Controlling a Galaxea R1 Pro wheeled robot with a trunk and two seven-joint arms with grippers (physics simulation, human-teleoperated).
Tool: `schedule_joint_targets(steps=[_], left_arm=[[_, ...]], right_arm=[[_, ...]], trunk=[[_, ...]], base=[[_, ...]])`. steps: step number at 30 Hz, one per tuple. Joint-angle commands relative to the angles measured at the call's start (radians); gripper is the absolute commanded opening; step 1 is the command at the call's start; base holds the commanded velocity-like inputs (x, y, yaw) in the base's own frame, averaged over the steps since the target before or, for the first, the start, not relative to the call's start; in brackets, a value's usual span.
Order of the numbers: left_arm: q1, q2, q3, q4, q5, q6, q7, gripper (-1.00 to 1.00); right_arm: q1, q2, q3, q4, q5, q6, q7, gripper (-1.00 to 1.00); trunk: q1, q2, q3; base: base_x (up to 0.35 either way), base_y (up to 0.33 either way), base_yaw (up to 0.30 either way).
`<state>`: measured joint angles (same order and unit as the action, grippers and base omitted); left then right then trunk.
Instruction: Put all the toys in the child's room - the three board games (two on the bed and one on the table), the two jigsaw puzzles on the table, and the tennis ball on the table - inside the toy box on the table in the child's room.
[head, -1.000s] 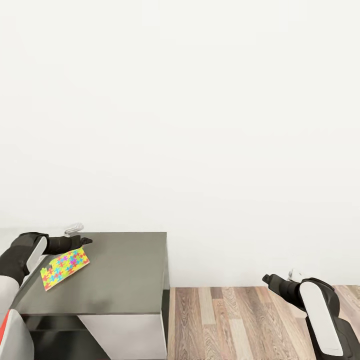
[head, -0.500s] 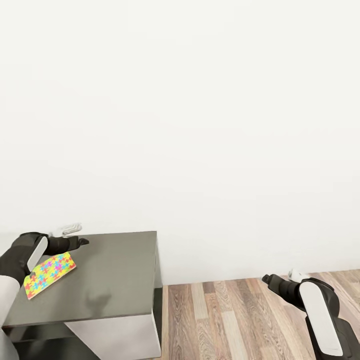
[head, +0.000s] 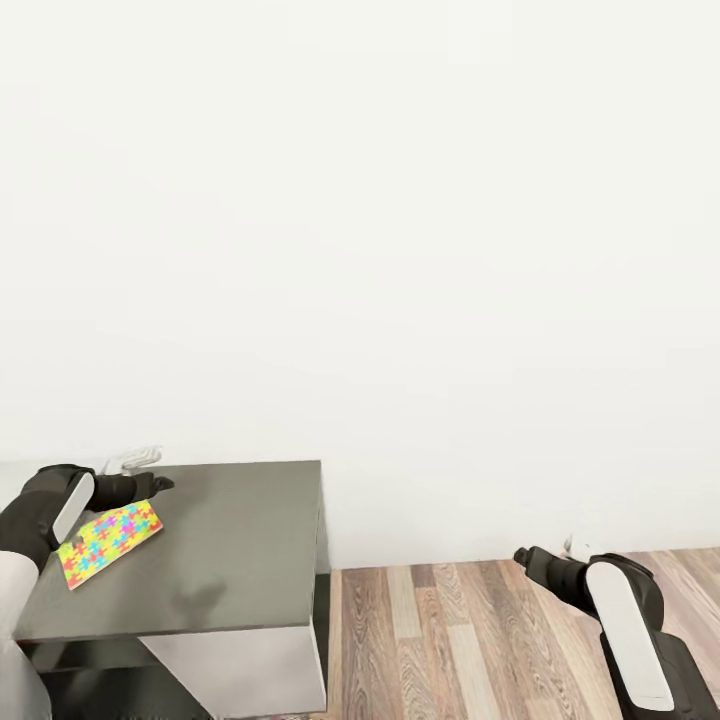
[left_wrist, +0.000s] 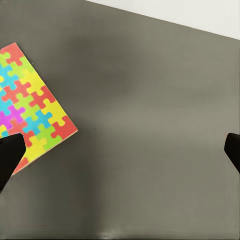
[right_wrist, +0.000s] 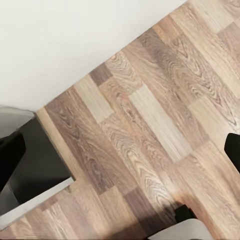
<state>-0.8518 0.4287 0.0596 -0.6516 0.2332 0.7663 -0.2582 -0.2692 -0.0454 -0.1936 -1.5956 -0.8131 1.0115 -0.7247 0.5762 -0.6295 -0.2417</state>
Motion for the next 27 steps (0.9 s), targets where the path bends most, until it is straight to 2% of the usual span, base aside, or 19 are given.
schedule_joint_targets(steps=[1, 6, 15, 23, 27], left_arm=[[-0.001, 0.0, 0.003, 0.0, -0.002, 0.005, -0.004, 1.0], [-0.001, 0.003, 0.003, 0.0, -0.002, 0.005, -0.004, 1.0], [-0.001, 0.008, 0.004, 0.0, -0.002, 0.002, -0.003, 1.0], [-0.001, 0.007, 0.005, 0.0, -0.002, -0.002, -0.003, 1.0], [-0.001, 0.007, 0.005, 0.0, -0.002, -0.034, -0.003, 1.0]], right_arm=[[-0.001, -0.001, 0.01, -0.001, -0.009, 0.002, -0.01, 1.0], [-0.001, -0.003, 0.025, -0.001, -0.008, 0.0, -0.009, 1.0], [-0.001, -0.001, 0.028, -0.001, -0.009, -0.001, -0.008, 1.0], [-0.001, -0.001, 0.031, -0.001, -0.011, 0.001, -0.007, 1.0], [-0.001, -0.001, 0.031, -0.001, -0.012, 0.001, -0.007, 1.0]], trunk=[[0.0, -0.001, -0.002], [0.0, -0.001, -0.005], [0.0, -0.001, -0.015], [0.0, -0.001, -0.022], [0.0, -0.001, -0.025]], base=[[0.0, 0.0, 0.249], [0.0, 0.0, 0.265], [0.0, 0.0, 0.221], [0.0, 0.0, 0.066], [0.0, 0.0, 0.008]])
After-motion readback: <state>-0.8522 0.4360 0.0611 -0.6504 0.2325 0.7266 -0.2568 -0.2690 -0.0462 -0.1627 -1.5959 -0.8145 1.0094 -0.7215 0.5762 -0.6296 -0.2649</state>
